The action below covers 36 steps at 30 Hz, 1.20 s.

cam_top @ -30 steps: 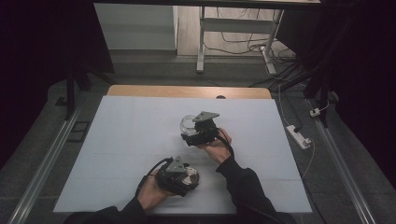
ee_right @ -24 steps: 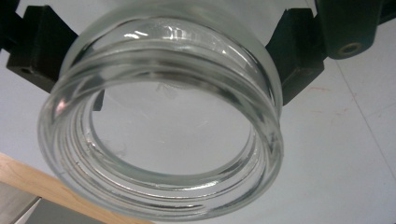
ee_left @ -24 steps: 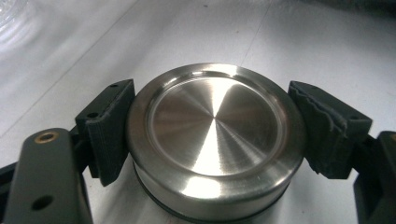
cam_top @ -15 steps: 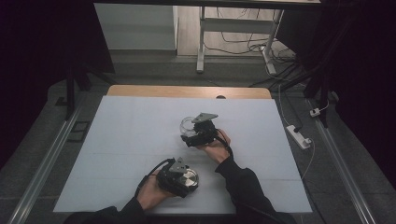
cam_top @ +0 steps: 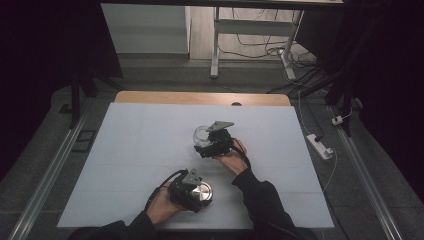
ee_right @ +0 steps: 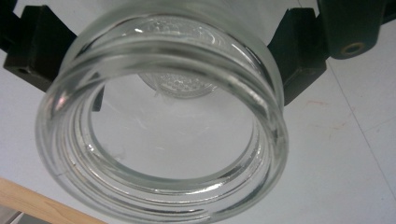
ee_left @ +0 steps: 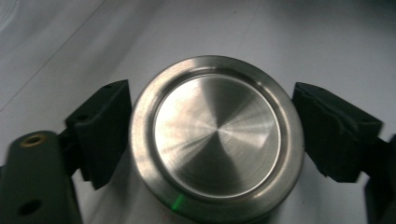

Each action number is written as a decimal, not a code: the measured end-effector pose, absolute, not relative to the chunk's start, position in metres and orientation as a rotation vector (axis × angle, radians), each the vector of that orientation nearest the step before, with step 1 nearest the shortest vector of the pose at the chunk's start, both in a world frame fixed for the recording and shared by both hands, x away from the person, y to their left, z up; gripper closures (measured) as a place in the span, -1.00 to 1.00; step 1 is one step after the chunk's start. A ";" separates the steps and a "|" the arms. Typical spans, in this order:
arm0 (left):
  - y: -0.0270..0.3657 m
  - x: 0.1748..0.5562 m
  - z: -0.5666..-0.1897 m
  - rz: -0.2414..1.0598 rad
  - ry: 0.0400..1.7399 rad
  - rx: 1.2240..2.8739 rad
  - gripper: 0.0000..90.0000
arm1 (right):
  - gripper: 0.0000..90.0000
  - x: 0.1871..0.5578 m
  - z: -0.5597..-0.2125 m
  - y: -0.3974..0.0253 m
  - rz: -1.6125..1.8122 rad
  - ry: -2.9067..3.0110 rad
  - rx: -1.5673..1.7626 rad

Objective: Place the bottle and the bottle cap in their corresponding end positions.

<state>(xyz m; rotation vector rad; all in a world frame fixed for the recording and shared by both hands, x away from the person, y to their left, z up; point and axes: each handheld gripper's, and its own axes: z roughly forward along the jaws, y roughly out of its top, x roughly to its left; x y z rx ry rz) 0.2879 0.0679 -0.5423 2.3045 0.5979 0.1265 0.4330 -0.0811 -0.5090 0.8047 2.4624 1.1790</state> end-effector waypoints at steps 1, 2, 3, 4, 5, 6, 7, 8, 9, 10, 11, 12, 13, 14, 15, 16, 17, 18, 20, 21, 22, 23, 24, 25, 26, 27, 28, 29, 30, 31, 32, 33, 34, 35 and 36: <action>0.068 0.288 -0.542 0.121 0.601 2.301 -0.69 | -0.71 0.434 -0.509 -0.082 1.189 2.464 0.811; 0.069 0.289 -0.542 0.120 0.608 2.302 -0.73 | -0.74 0.434 -0.509 -0.082 1.197 2.470 0.816; 0.069 0.289 -0.542 0.118 0.613 2.302 -0.74 | -0.76 0.434 -0.508 -0.083 1.201 2.465 0.815; 0.070 0.290 -0.542 0.112 0.615 2.297 -0.75 | -0.78 0.433 -0.507 -0.083 1.204 2.458 0.814; 0.071 0.290 -0.541 0.111 0.621 2.291 -0.76 | -0.79 0.433 -0.506 -0.083 1.208 2.459 0.813; 0.071 0.289 -0.540 0.112 0.623 2.286 -0.76 | -0.84 0.433 -0.506 -0.084 1.209 2.466 0.810; 0.072 0.289 -0.539 0.109 0.618 2.279 -0.77 | -0.85 0.433 -0.505 -0.084 1.208 2.465 0.807; 0.073 0.289 -0.538 0.107 0.614 2.271 -0.78 | -0.88 0.433 -0.505 -0.084 1.202 2.463 0.804; 0.074 0.288 -0.537 0.108 0.618 2.261 -0.79 | -0.90 0.432 -0.504 -0.084 1.198 2.467 0.803; 0.075 0.288 -0.535 0.109 0.618 2.256 -0.79 | -0.91 0.432 -0.504 -0.084 1.193 2.471 0.804; 0.076 0.287 -0.534 0.110 0.621 2.251 -0.80 | -0.93 0.431 -0.502 -0.086 1.198 2.468 0.797; 0.077 0.287 -0.533 0.114 0.625 2.249 -0.80 | -0.93 0.431 -0.502 -0.086 1.198 2.468 0.797; 0.079 0.287 -0.532 0.115 0.627 2.244 -0.81 | -0.95 0.430 -0.501 -0.086 1.198 2.466 0.796; 0.080 0.287 -0.531 0.110 0.629 2.239 -0.82 | -0.97 0.429 -0.499 -0.087 1.196 2.466 0.794; 0.082 0.287 -0.531 0.106 0.632 2.233 -0.82 | -0.98 0.429 -0.499 -0.088 1.200 2.473 0.796; 0.083 0.287 -0.530 0.102 0.637 2.225 -0.82 | -0.98 0.429 -0.499 -0.088 1.200 2.473 0.796; 0.085 0.287 -0.529 0.101 0.639 2.220 -0.83 | -0.99 0.428 -0.498 -0.088 1.198 2.476 0.801; 0.086 0.287 -0.528 0.096 0.642 2.213 -0.84 | -0.99 0.428 -0.498 -0.089 1.193 2.476 0.803; 0.089 0.286 -0.527 0.087 0.649 2.206 -0.86 | -0.99 0.426 -0.498 -0.090 1.195 2.479 0.803; 0.091 0.285 -0.526 0.083 0.648 2.207 -0.88 | -0.99 0.425 -0.499 -0.092 1.193 2.482 0.804; 0.092 0.285 -0.526 0.074 0.651 2.205 -0.88 | -0.99 0.424 -0.499 -0.093 1.192 2.487 0.806; 0.094 0.284 -0.525 0.067 0.648 2.205 -0.91 | -1.00 0.424 -0.499 -0.093 1.190 2.495 0.807; 0.095 0.283 -0.525 0.073 0.645 2.209 -0.92 | -1.00 0.423 -0.499 -0.094 1.189 2.497 0.807; 0.097 0.283 -0.524 0.075 0.642 2.214 -0.93 | -1.00 0.422 -0.499 -0.095 1.190 2.495 0.807; 0.098 0.283 -0.523 0.071 0.644 2.211 -0.94 | -1.00 0.421 -0.499 -0.096 1.200 2.494 0.812; 0.100 0.283 -0.523 0.065 0.647 2.208 -0.96 | -1.00 0.420 -0.498 -0.096 1.206 2.495 0.817; 0.102 0.283 -0.522 0.055 0.652 2.201 -0.97 | -1.00 0.420 -0.498 -0.097 1.209 2.498 0.816; 0.103 0.283 -0.522 0.048 0.657 2.192 -0.98 | -1.00 0.418 -0.497 -0.097 1.208 2.496 0.818; 0.104 0.284 -0.521 0.043 0.662 2.185 -0.99 | -1.00 0.417 -0.496 -0.098 1.209 2.495 0.814; 0.106 0.284 -0.520 0.035 0.660 2.182 -1.00 | -1.00 0.416 -0.496 -0.098 1.209 2.494 0.815; 0.107 0.284 -0.520 0.034 0.662 2.176 -1.00 | -1.00 0.415 -0.495 -0.100 1.207 2.493 0.811; 0.109 0.284 -0.519 0.035 0.662 2.173 -1.00 | -1.00 0.414 -0.495 -0.101 1.209 2.490 0.811; 0.110 0.284 -0.518 0.035 0.659 2.170 -1.00 | -1.00 0.412 -0.494 -0.103 1.209 2.487 0.814; 0.111 0.284 -0.518 0.029 0.660 2.165 -1.00 | -1.00 0.411 -0.493 -0.105 1.208 2.483 0.815; 0.113 0.284 -0.517 0.028 0.660 2.161 -1.00 | -1.00 0.411 -0.493 -0.107 1.209 2.482 0.816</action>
